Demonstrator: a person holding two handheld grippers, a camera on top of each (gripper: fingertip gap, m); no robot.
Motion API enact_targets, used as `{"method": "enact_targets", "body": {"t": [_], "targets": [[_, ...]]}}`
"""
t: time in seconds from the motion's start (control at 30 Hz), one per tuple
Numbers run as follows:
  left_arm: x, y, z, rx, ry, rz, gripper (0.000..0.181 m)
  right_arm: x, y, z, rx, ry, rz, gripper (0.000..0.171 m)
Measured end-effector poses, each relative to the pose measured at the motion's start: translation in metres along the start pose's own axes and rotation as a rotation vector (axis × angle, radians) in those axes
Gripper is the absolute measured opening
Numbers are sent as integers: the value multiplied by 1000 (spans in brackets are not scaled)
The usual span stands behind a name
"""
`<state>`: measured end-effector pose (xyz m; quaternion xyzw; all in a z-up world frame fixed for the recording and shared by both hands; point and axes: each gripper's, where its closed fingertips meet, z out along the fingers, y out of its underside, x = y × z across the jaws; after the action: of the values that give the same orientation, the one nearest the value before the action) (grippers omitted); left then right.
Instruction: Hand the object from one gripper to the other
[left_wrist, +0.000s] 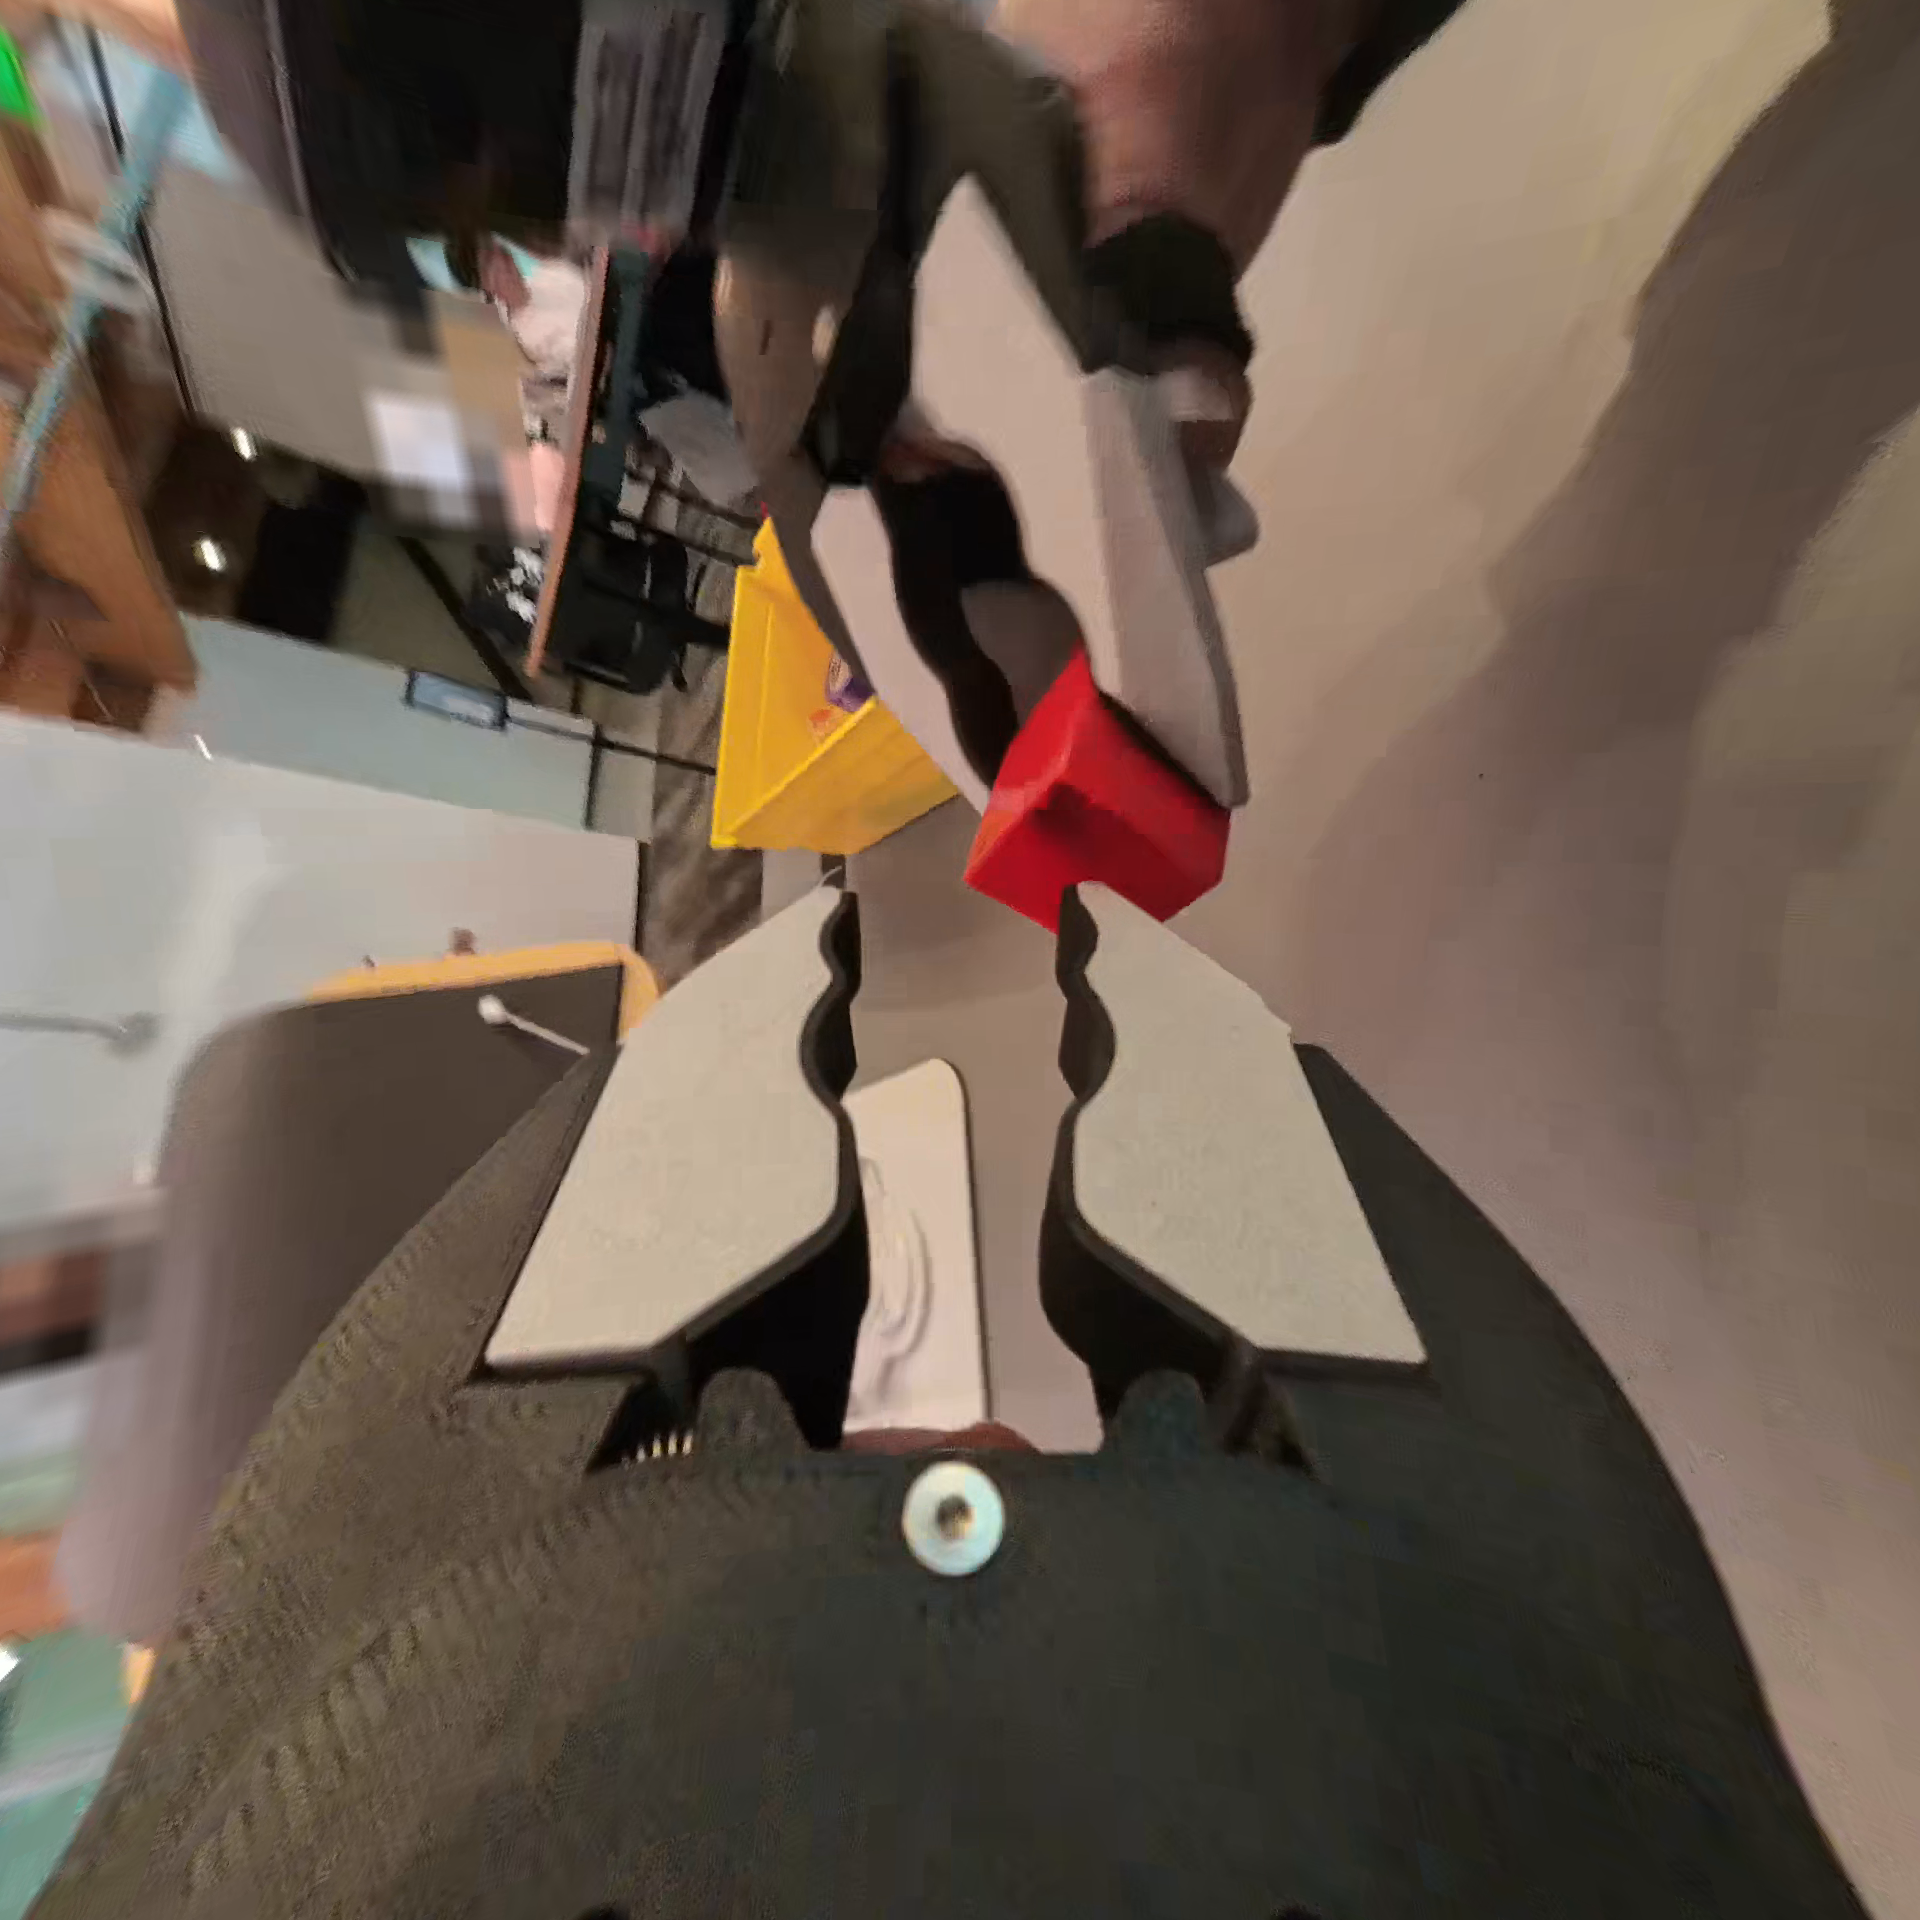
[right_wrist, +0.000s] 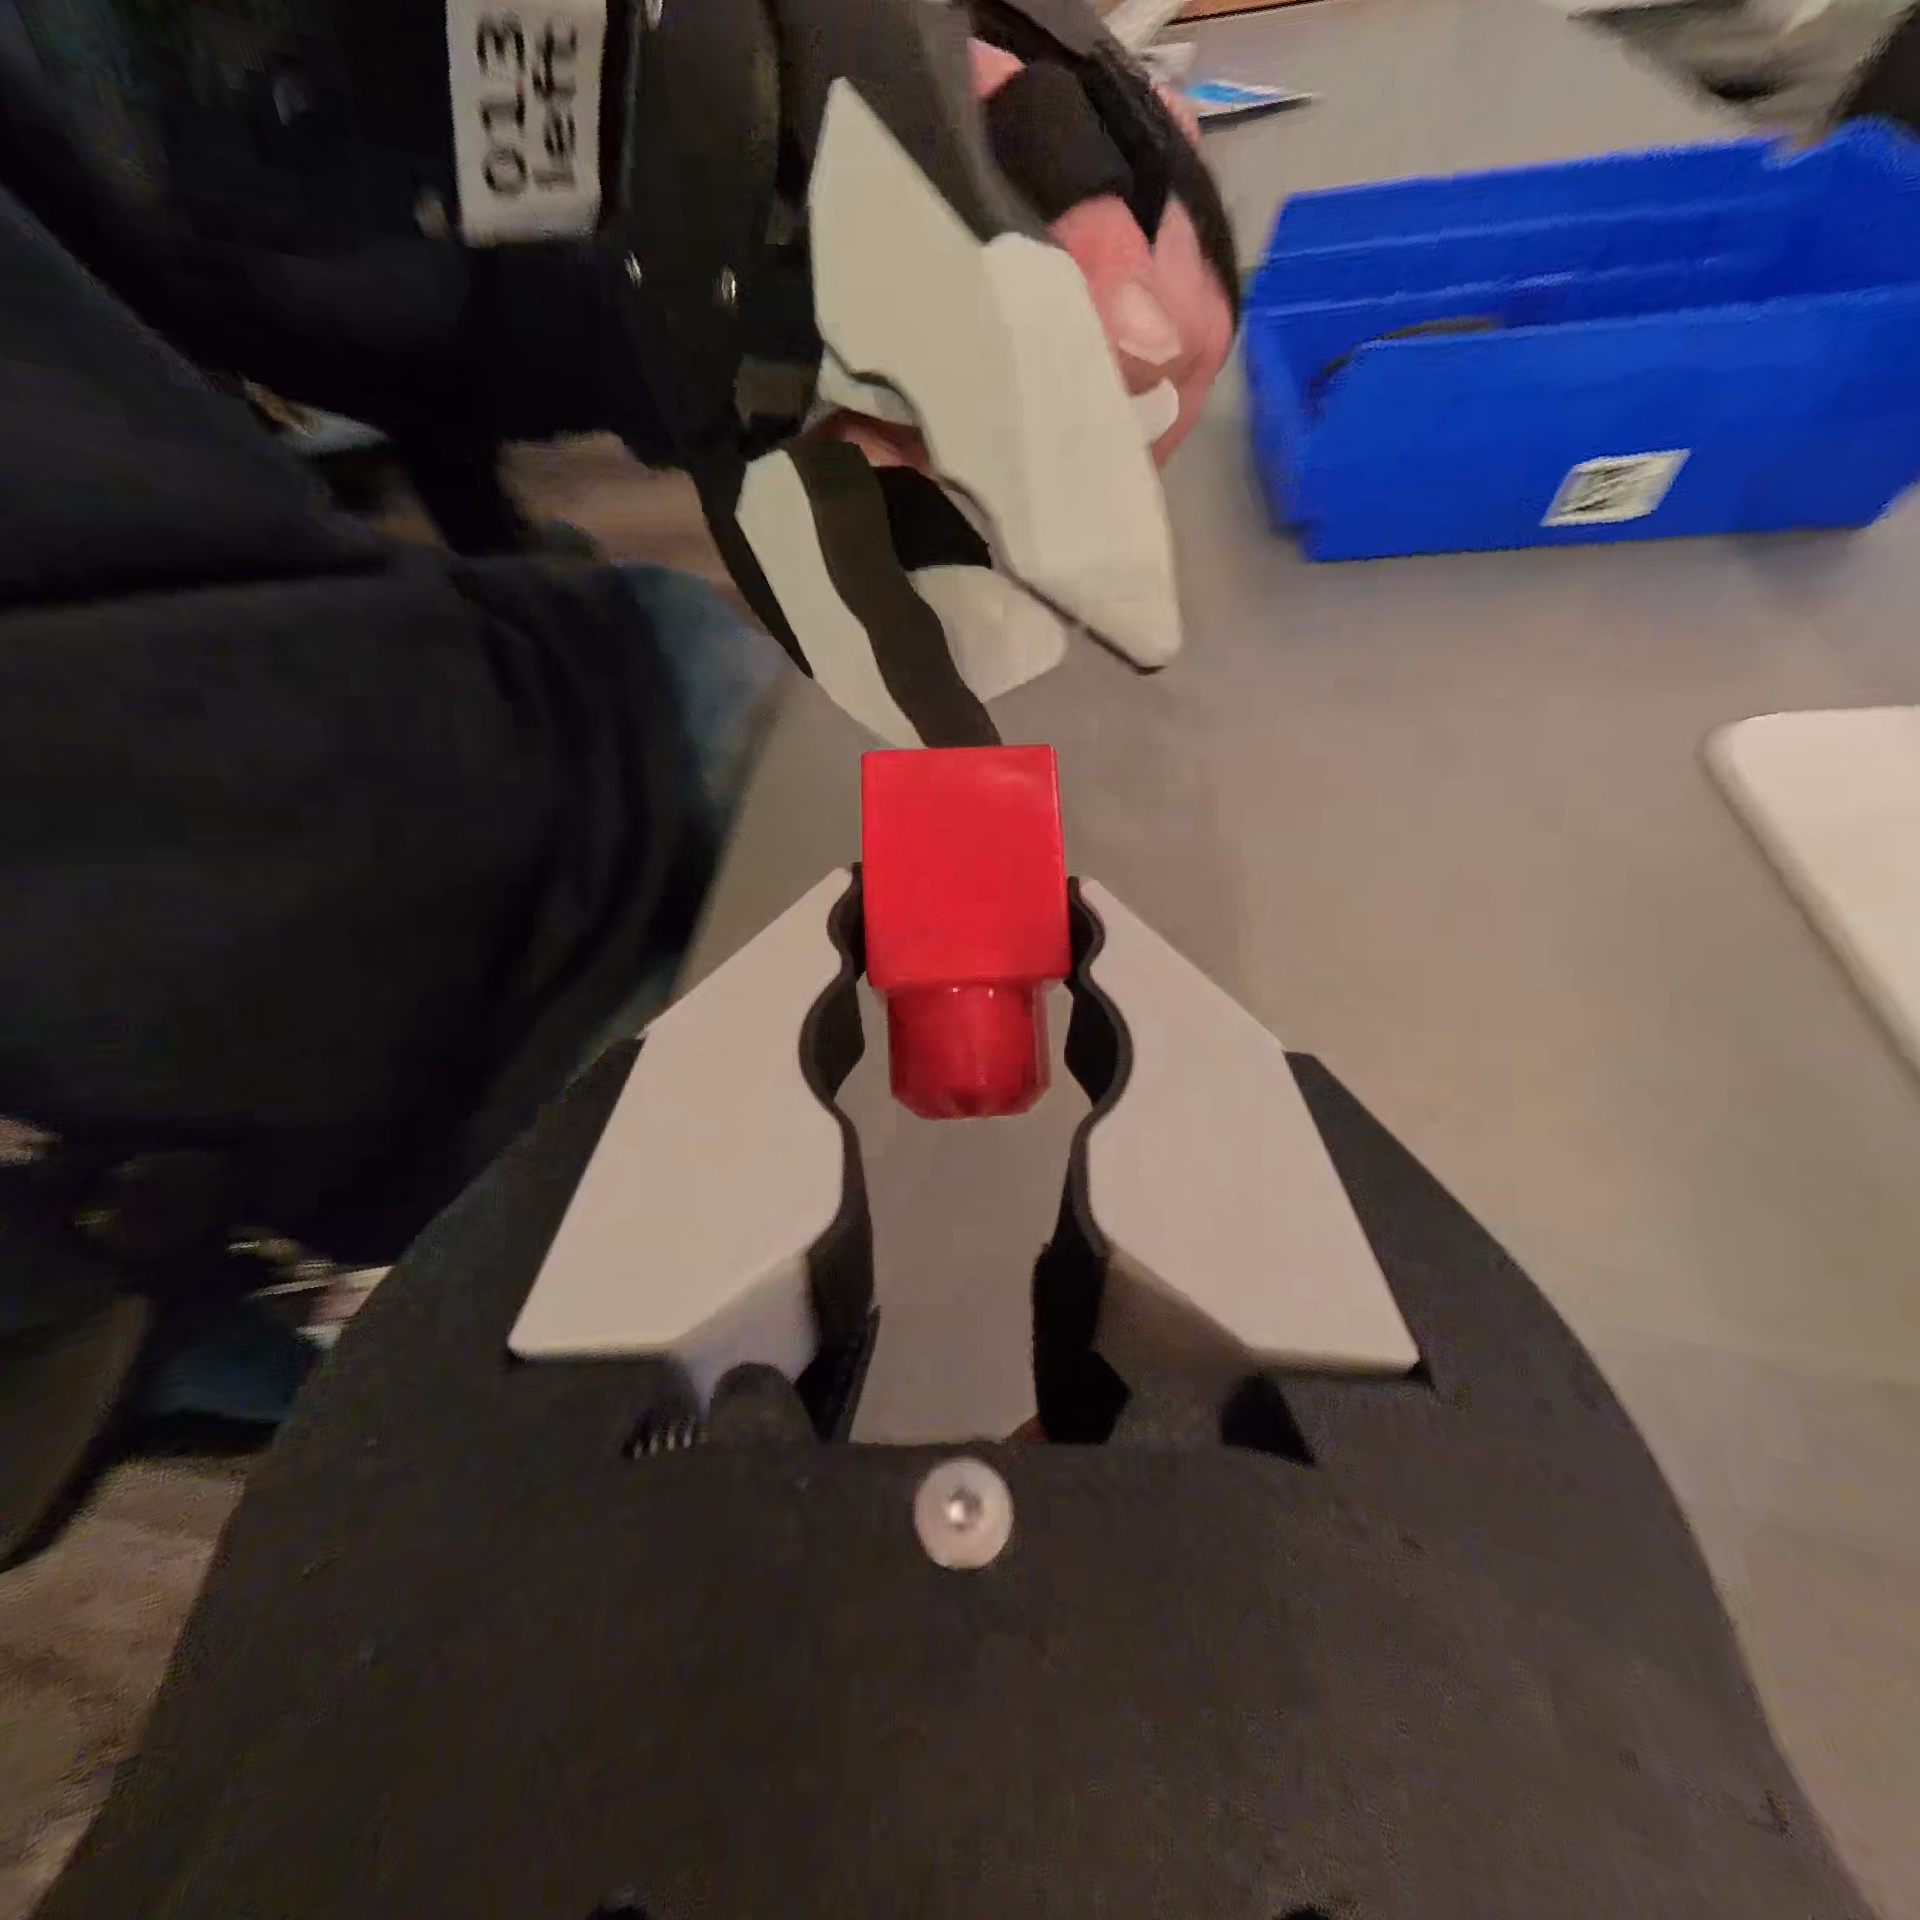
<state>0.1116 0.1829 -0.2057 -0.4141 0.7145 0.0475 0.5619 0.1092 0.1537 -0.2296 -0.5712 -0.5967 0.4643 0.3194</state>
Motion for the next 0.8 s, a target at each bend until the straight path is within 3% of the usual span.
{"method": "enact_targets", "body": {"t": [0.23,0.4,0.5,0.57,0.6,0.8], "targets": [[17,-20,3,13,42,306,16,-19,3,7,3,-303,192,33],[23,-21,5,18,80,279,5,-18,4,7,-2,-318,163,33],[19,-16,7,-4,71,175,5,-7,-2,4,42,-225,117,42],[11,-11,9,-11,56,45,5,9,-7,-1,66,-70,48,70],[9,-6,10,-23,63,-33,5,15,-6,-4,55,10,-6,74],[-5,12,12,4,130,-504,4,22,-10,-12,-75,362,-349,71]]}}
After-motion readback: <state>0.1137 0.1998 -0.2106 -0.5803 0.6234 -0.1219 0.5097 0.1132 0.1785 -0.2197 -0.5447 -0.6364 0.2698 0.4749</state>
